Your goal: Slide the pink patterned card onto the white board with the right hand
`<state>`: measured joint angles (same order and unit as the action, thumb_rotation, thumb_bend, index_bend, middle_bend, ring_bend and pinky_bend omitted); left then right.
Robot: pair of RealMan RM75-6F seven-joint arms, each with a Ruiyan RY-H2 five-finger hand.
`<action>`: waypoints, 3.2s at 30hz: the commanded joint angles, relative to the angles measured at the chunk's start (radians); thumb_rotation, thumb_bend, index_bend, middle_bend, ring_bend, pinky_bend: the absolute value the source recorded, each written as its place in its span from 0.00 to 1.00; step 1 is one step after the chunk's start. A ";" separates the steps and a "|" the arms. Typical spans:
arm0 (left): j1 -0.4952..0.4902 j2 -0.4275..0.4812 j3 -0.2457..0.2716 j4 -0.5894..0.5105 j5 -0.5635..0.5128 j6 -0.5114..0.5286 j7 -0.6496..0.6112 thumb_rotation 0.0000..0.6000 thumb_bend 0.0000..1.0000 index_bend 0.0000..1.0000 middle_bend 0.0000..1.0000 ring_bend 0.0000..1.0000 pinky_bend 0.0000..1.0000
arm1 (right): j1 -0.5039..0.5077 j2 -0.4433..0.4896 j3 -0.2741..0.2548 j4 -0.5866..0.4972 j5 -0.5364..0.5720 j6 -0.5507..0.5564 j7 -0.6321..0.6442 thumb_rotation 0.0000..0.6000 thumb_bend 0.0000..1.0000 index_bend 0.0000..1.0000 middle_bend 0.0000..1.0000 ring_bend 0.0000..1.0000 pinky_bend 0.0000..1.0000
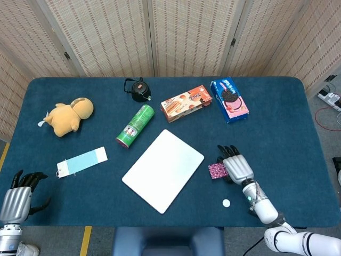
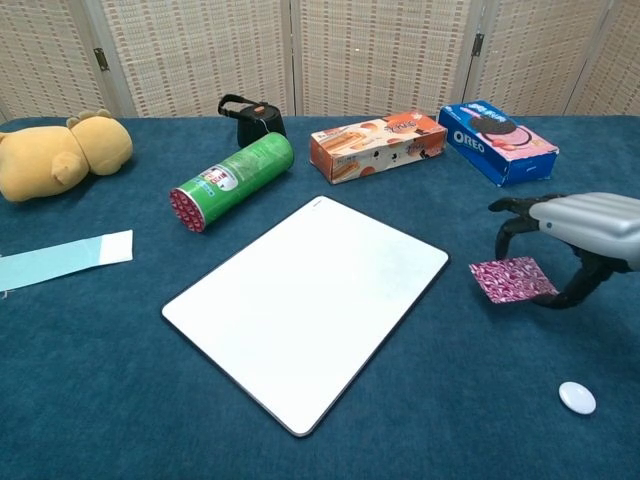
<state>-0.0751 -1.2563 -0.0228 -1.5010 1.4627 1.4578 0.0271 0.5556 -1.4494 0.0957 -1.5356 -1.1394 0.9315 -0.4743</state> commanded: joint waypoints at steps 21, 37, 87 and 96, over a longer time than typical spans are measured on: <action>0.024 0.010 0.005 -0.006 0.003 0.027 -0.005 1.00 0.31 0.30 0.25 0.21 0.05 | 0.333 -0.206 0.109 0.070 0.292 -0.102 -0.244 0.98 0.31 0.06 0.04 0.02 0.00; 0.012 0.012 -0.002 -0.029 0.011 0.019 0.023 1.00 0.31 0.30 0.25 0.21 0.05 | 0.101 0.097 -0.128 -0.163 -0.152 0.099 0.029 0.97 0.31 0.21 0.13 0.06 0.00; 0.023 0.019 0.004 -0.045 0.014 0.027 0.027 1.00 0.31 0.29 0.25 0.21 0.05 | -0.158 0.043 -0.293 0.122 -0.530 0.190 0.235 0.97 0.31 0.46 0.17 0.05 0.00; 0.023 0.019 0.004 -0.044 0.013 0.025 0.027 1.00 0.31 0.29 0.25 0.21 0.05 | -0.152 0.059 -0.262 0.094 -0.524 0.189 0.255 0.97 0.31 0.47 0.17 0.05 0.00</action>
<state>-0.0518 -1.2376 -0.0189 -1.5447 1.4754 1.4831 0.0540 0.4010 -1.3930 -0.1709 -1.4378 -1.6660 1.1224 -0.2230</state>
